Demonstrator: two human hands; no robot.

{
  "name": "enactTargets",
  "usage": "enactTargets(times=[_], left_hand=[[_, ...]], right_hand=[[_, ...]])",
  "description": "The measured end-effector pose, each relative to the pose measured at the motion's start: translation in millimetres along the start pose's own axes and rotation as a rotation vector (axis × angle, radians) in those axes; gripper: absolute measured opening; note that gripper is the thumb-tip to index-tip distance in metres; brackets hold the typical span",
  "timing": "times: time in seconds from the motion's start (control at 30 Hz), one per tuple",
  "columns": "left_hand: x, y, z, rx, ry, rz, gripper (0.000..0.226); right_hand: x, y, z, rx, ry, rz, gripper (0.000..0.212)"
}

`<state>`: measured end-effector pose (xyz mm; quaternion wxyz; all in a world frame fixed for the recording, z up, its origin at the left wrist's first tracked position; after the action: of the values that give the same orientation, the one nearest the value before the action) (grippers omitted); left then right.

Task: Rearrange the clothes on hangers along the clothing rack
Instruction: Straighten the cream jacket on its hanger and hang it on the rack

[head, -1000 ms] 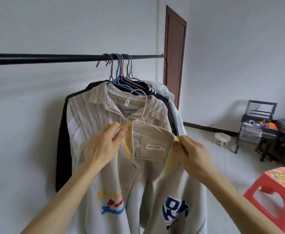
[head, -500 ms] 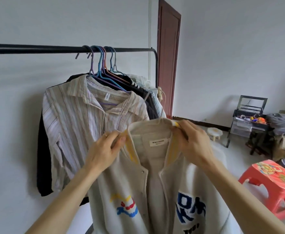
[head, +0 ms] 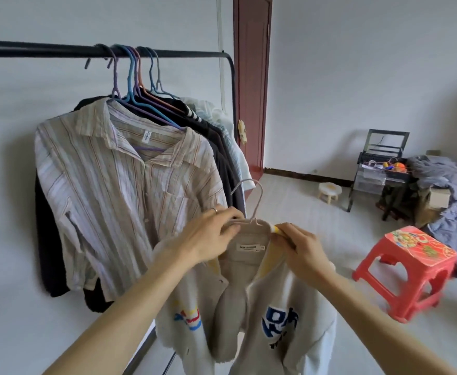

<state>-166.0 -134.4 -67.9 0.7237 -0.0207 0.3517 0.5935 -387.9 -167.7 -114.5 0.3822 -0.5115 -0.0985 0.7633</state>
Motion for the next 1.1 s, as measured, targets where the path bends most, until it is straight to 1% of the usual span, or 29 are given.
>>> enactTargets(times=[0.03,0.1,0.13,0.23,0.33,0.43,0.53,0.6,0.63,0.7,0.8,0.87,0.97,1.0,1.1], left_hand=[[-3,13,-5,0.065,-0.029,0.001,0.020],[-13,32,-6,0.187,-0.019,0.062,0.019],[-18,37,-3,0.169,-0.003,0.066,0.019],[-28,37,11,-0.079,0.014,-0.048,0.025],[-29,31,19,-0.159,0.065,-0.081,0.026],[-28,31,16,-0.137,0.049,-0.041,0.026],[-32,28,19,-0.064,0.025,0.030,0.025],[-34,22,24,-0.016,0.028,0.063,0.024],[-35,19,28,0.003,0.028,0.076,0.025],[-37,18,34,0.022,0.020,0.079,0.024],[-41,24,33,0.044,-0.003,0.083,0.024],[-45,28,35,0.133,0.008,0.115,0.024],[-46,25,51,0.194,0.090,0.085,0.031],[-42,17,55,0.178,0.093,0.084,0.032],[-22,-15,56,0.026,0.008,0.110,0.037]], right_hand=[[5,-3,-4,-0.039,0.012,0.000,0.008],[5,-10,-11,-0.064,0.018,0.014,0.015],[3,-12,-12,-0.061,0.019,0.022,0.018],[-5,-10,-11,0.014,-0.002,0.054,0.017],[-3,-4,-8,0.142,0.006,0.057,0.015],[-3,-6,-8,0.183,0.002,0.079,0.019],[-17,-9,-7,0.247,-0.062,0.007,0.020],[-19,-9,-3,0.213,-0.121,-0.023,0.022],[-18,-8,0,0.185,-0.133,-0.005,0.022],[-13,-7,5,0.152,-0.144,0.038,0.021],[-13,-7,3,0.179,-0.145,0.025,0.023],[-15,-11,2,0.195,-0.102,0.038,0.027],[-21,-12,9,0.151,0.053,-0.037,0.025],[-26,-10,15,0.151,0.095,-0.075,0.024],[-39,-8,30,0.127,0.169,-0.151,0.024]])
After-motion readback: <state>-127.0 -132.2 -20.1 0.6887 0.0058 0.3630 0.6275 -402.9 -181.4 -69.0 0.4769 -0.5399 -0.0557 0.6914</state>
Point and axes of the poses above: each hand's wrist, its own x-axis away from the middle knuckle, its own z-axis out of the back of the hand, y = z × x, the point moved 2 cm from there along -x, towards the middle knuckle, and after that the axes turned 14 degrees about y, right-handed, at the moved point
